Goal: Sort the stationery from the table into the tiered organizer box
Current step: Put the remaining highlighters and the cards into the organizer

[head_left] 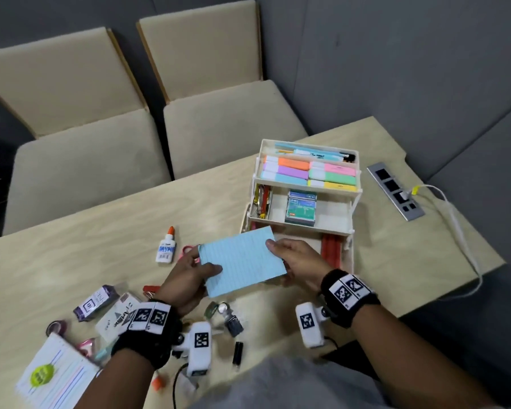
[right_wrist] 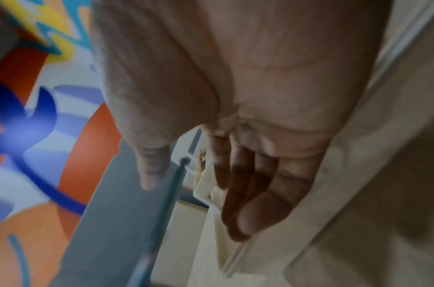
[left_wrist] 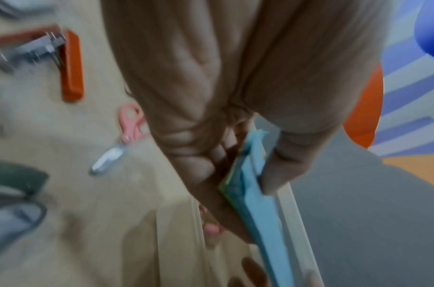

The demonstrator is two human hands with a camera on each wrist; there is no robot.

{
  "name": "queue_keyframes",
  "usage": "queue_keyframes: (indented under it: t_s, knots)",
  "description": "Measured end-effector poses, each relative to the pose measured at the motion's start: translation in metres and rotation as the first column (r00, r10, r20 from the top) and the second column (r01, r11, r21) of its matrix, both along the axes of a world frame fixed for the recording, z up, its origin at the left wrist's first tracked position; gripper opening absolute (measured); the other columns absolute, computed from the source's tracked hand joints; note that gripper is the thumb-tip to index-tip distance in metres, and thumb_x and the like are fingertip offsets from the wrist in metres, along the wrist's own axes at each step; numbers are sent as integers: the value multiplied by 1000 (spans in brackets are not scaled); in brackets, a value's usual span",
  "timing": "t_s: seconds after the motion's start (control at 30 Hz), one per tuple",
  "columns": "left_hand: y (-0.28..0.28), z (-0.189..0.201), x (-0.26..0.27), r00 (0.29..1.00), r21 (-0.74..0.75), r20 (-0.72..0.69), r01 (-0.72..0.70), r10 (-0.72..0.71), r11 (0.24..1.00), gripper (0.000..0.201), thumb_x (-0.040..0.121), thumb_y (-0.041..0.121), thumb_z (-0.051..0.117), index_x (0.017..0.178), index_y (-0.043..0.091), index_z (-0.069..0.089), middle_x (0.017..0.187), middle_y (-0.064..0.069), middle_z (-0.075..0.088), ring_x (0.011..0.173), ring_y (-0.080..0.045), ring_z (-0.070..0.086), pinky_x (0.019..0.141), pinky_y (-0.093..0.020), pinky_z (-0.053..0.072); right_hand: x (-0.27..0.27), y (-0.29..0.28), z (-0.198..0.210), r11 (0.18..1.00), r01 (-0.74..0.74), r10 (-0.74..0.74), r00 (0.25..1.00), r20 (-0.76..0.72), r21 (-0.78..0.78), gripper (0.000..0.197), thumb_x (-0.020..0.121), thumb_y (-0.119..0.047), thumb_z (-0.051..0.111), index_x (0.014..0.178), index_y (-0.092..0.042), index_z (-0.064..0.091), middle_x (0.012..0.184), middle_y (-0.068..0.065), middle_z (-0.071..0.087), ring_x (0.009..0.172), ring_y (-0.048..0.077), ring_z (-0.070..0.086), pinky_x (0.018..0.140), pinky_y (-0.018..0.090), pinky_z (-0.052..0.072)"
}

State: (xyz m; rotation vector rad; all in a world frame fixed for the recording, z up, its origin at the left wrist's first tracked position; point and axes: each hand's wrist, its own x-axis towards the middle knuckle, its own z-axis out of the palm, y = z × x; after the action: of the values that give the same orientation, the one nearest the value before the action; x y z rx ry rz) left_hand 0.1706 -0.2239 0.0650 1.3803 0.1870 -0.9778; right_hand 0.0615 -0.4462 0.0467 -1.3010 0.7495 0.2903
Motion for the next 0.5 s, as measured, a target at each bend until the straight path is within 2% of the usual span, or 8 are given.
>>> queue_keyframes:
  t_s: [0.1,0.17,0.23,0.27,0.33,0.4,0.47,0.5]
  knots:
    - [-41,-9,-12,998,139,19,62,-65,988,45,80,-10,64,116,13,52,103,-21,59,82,-32,63,54,-34,53,-17,-17,-17,986,165,-165,986,-7,7,23,91,-15,70,113,-9,65,89,11,71,70,27,63,41,25,42]
    - [-65,-15,-22,997,177,5,78,-80,981,41,82,-11,61,115,13,53,104,-19,56,77,-30,62,52,-32,53,-22,-31,-35,965,249,-254,966,-56,-83,23,89,-10,70,111,-12,65,96,15,72,66,28,58,41,24,37]
    - [-84,-19,-29,996,165,-43,80,-74,983,33,84,-10,62,110,9,54,99,-19,59,65,-25,65,52,-32,56,-23,-46,-48,914,355,-374,925,-69,-198,22,88,-10,72,109,-10,66,99,17,72,57,23,57,41,24,40]
    - [-90,-19,-31,996,165,-60,82,-73,983,30,85,-9,61,108,7,53,94,-20,61,58,-23,64,53,-32,57,-22,-52,-50,874,410,-438,897,-58,-260,21,86,-9,75,105,-9,67,99,15,72,57,21,60,44,25,47]
    - [-102,-20,-34,997,181,-57,68,-59,981,26,86,-10,60,104,6,50,87,-21,61,52,-21,63,53,-31,58,-21,-63,-53,811,510,-538,843,-22,-287,16,81,-8,79,92,-11,68,96,13,74,69,24,71,64,36,61]
    - [-112,-21,-35,1000,189,-28,7,-2,982,27,85,-12,61,100,6,47,88,-23,61,54,-22,65,54,-30,58,-19,-65,-56,785,597,-607,795,-12,-165,15,79,-4,80,86,-9,68,93,15,75,82,28,74,82,42,61]
    - [-121,-23,-36,999,203,16,-49,46,978,29,83,-13,64,93,6,45,92,-23,60,61,-25,67,57,-29,59,-18,-63,-67,775,620,-626,780,-18,-120,20,75,-11,84,88,-11,70,95,11,76,88,27,75,85,41,60]
    - [-126,-25,-38,997,224,46,-63,54,973,28,82,-12,66,90,6,46,92,-21,59,64,-25,67,59,-29,60,-18,-61,-73,791,597,-605,795,-30,-134,30,69,-21,88,92,-14,71,97,6,76,90,25,75,86,42,60]
